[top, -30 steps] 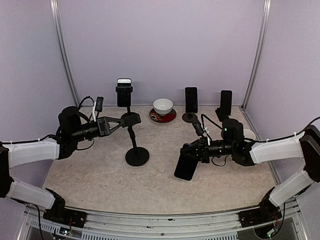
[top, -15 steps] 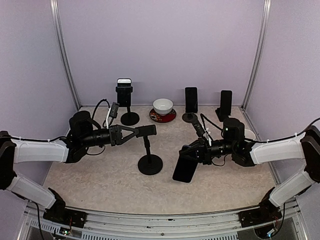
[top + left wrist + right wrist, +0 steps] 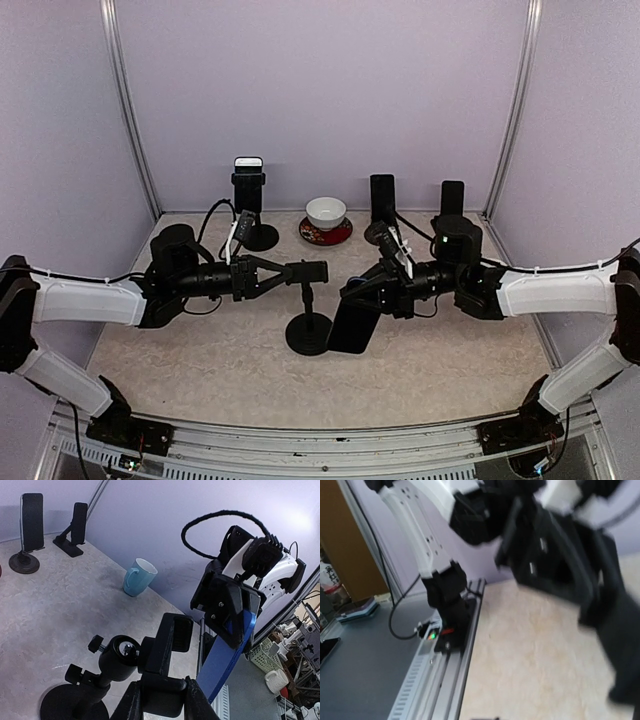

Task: Place the phone on the phone stand
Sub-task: Install the phone on the phone stand.

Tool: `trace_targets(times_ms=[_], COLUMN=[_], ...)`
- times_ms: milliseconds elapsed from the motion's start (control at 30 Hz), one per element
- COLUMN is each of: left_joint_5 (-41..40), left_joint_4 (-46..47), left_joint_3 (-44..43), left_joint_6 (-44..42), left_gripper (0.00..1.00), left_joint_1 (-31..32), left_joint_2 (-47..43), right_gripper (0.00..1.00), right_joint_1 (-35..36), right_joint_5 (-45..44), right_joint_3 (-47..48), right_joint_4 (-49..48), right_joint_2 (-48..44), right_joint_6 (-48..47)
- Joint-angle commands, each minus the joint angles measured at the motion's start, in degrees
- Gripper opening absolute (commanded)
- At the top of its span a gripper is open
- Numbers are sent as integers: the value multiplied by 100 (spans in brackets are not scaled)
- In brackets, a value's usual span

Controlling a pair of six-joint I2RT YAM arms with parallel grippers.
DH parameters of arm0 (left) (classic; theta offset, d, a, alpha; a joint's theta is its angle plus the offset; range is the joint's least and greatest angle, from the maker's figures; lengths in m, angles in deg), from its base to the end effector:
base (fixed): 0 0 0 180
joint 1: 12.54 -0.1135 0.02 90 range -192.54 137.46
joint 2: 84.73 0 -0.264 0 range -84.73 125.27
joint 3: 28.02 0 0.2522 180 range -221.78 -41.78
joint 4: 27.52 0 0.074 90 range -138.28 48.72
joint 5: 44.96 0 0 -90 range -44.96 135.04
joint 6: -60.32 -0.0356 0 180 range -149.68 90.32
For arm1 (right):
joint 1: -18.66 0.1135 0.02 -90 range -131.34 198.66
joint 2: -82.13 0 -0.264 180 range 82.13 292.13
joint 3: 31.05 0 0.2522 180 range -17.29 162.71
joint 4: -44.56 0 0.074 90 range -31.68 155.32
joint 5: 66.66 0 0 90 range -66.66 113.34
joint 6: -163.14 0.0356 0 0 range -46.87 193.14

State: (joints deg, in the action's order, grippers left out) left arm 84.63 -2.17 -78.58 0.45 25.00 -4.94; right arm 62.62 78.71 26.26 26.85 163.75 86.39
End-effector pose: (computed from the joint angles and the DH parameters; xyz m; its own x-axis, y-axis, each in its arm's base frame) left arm 0.2197 -0.1974 0.2433 -0.5352 -0.0766 -0.8413 0.8152 0.2141 -0.5381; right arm 0.1992 0.2328 0.2600 -0.3058 -0.1140 -0.9453 -0.9377 -0.1358 0.3197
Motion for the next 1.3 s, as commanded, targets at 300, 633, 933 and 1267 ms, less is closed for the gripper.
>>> trace_targets(times_ms=[300,633,933,1267], left_joint_5=[432,557,732,849], left_joint_4=[694,666,425,357], left_joint_3=[-384,-431,-602,-580], left_joint_6=[-257,-311,-508,-621], left_gripper=[0,0,0,0], left_joint_1=[294,392,453,509], left_joint_2=[-5,-35,-33,-53], right_gripper=[0,0,0,0], right_joint_1=[435,610,617,682], right_joint_5=[510,1030,1314,1556], right_joint_3=[1970,2756,3082,3308], right_joint_4=[1521,2118,2211,2379], right_joint_2=[659,1251,1484,1680], right_joint_6=[-1223,-1573,-1581,-1669])
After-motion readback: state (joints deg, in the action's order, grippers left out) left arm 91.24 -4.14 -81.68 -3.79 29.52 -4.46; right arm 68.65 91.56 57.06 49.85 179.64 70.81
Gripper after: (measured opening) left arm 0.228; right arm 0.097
